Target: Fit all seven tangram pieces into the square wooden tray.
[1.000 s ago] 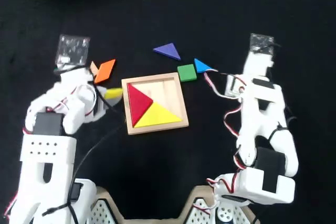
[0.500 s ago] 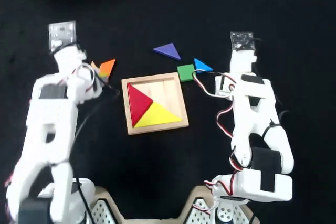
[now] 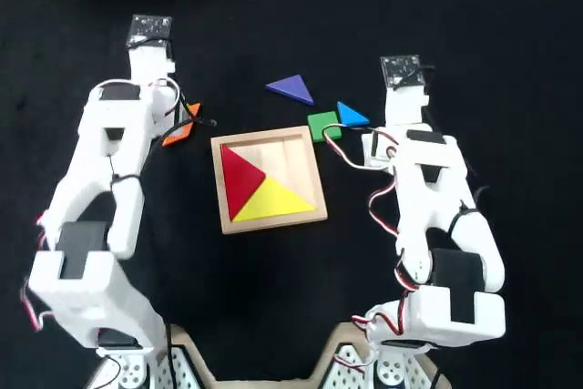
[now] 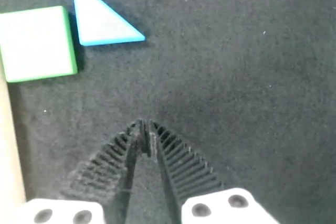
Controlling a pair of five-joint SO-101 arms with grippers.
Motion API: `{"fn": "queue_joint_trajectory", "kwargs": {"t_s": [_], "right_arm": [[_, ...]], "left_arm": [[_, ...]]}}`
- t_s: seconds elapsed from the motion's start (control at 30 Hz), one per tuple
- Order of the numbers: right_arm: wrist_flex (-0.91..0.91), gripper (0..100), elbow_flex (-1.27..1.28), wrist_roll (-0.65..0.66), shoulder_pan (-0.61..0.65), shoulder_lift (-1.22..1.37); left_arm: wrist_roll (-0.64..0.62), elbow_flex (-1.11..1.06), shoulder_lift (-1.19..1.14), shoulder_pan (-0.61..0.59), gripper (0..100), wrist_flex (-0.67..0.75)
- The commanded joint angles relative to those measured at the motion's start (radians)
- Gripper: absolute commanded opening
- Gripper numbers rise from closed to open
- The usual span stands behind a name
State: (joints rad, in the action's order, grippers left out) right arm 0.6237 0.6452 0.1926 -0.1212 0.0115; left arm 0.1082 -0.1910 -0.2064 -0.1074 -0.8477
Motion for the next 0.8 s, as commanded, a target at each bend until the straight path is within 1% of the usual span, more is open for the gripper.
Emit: {"fn": "queue_joint_trajectory", "kwargs": {"t_s": [0.0, 0.27, 0.47, 0.63, 0.77], "right_arm": [[-0.020, 1.2, -0.031, 0.009, 0.017, -0.005], [-0.020, 1.2, -0.030, 0.009, 0.017, -0.005], [-0.020, 1.2, -0.030, 0.009, 0.017, -0.005], [-0.020, 1.2, -0.030, 0.009, 0.017, -0.005], [-0.020, 1.2, -0.030, 0.009, 0.017, -0.005]], "left_arm": [[0.012, 0.151, -0.068, -0.002, 19, 0.015], [0.012, 0.259, -0.215, 0.008, 19, 0.012], [0.012, 0.303, -0.265, 0.015, 19, 0.014], [0.012, 0.311, -0.305, 0.016, 19, 0.006], [0.015, 0.300, -0.313, 0.039, 19, 0.005]]}}
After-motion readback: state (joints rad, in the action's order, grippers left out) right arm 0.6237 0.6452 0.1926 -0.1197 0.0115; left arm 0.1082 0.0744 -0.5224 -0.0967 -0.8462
